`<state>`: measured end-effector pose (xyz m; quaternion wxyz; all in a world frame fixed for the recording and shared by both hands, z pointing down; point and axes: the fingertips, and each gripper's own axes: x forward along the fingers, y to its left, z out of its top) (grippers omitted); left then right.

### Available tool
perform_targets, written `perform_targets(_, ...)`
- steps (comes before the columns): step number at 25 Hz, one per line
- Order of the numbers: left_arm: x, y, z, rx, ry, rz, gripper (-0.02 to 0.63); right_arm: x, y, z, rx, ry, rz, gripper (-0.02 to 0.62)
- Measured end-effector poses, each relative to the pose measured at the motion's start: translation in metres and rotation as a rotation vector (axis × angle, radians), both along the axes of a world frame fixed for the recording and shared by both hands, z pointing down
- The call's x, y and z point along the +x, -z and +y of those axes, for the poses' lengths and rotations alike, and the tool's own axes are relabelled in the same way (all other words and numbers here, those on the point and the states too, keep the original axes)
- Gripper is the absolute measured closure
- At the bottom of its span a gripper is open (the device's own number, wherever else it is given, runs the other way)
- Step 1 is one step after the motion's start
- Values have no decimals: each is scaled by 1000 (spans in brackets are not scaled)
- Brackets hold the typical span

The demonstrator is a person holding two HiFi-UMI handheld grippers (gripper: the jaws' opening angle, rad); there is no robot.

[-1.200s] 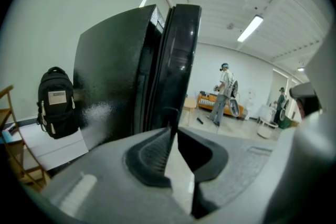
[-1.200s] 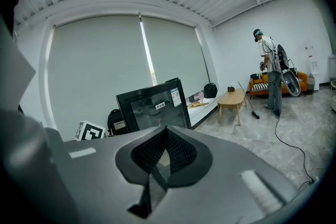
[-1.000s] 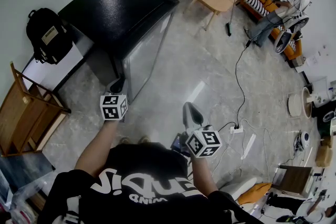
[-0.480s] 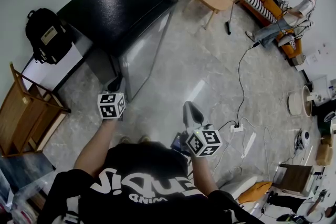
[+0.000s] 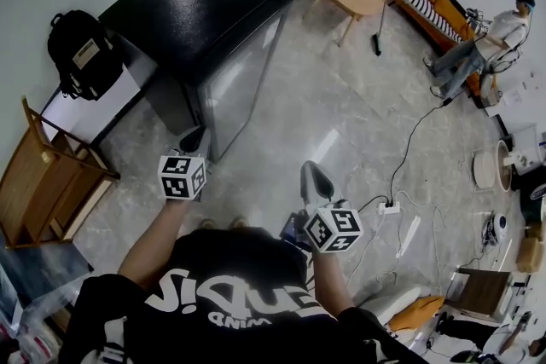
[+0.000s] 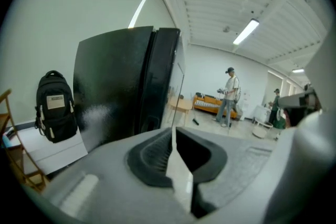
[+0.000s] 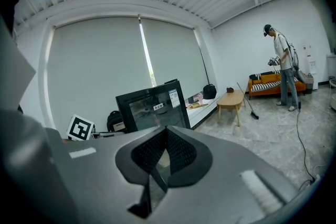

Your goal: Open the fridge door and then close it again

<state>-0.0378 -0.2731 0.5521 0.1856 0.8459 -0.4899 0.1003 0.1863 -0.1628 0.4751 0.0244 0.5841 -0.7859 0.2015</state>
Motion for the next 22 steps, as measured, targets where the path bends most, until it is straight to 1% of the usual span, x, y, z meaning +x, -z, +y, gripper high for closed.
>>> perform_targets(3,-2,13,11,16,-18,-3,583,-2,0,1,4,8,-1,598)
perform_targets(8,-13,34,30,38,-24,-6,584,-8,1,3,9,20,-12,598)
perform_targets(14,-29,54,52,62,-4,6,584,-16,1,4,12,40,-13,598)
perform_targets(22,-51,80,81,86,17,44,584,-23,5,7,17,52,-7,598)
